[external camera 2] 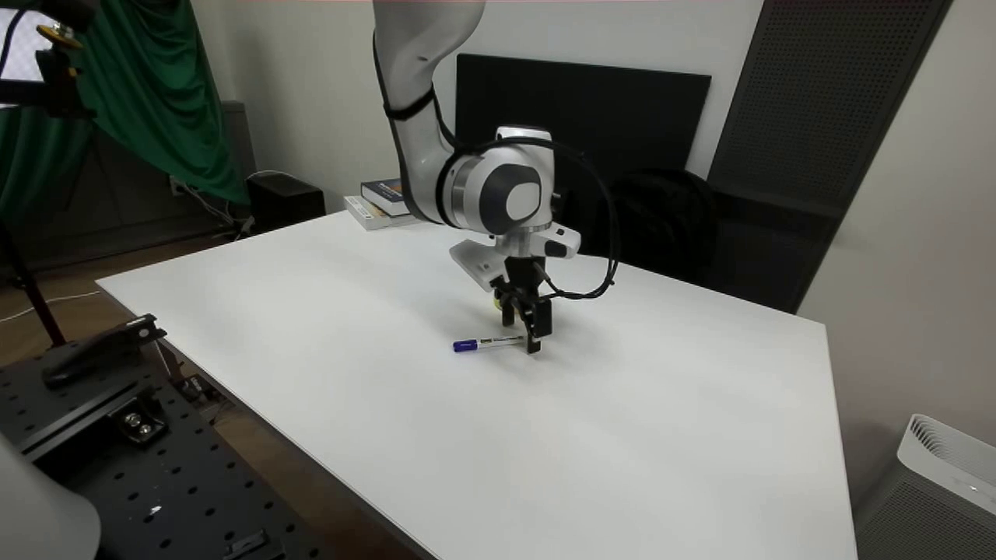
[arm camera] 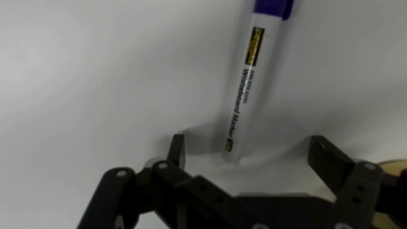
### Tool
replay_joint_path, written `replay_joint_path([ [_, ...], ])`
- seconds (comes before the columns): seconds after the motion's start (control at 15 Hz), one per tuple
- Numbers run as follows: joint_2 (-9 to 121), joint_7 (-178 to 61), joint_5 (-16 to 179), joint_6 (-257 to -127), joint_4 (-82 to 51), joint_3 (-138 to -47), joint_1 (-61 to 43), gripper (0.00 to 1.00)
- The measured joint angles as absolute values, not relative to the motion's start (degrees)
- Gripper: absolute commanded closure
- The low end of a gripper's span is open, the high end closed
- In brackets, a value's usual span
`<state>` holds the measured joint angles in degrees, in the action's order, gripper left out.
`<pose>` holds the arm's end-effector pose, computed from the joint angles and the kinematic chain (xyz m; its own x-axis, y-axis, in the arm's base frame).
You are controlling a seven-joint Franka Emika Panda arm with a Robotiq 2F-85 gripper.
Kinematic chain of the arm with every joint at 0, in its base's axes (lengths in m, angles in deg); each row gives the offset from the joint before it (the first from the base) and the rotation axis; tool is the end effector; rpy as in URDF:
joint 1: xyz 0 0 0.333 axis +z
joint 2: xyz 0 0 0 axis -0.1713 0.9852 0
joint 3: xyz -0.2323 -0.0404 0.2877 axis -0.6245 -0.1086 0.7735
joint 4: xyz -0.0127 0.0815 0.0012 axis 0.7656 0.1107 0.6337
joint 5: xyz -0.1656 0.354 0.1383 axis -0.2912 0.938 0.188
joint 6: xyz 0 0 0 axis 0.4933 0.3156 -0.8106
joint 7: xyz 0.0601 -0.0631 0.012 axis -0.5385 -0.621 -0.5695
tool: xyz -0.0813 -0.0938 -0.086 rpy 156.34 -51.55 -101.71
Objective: Put the marker in the mug
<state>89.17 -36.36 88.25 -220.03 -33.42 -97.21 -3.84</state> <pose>0.6477 -0.0330 0.0134 0.8679 -0.4900 0.0810 -0.4949 -0.8670 0.0583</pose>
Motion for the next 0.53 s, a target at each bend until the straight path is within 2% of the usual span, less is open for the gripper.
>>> replay_joint_path([
  [0.2,89.19,-33.52,88.85,-220.02,-33.44,-97.43,-2.4,0.0],
  [0.27,89.2,-32.6,88.89,-220.02,-33.47,-97.61,-1.82,0.25],
  [0.33,89.24,-31.8,88.9,-219.99,-33.49,-97.83,-1.23,0.26],
  [0.53,89.32,-29.68,88.9,-219.97,-33.47,-98.57,0.53,0.47],
])
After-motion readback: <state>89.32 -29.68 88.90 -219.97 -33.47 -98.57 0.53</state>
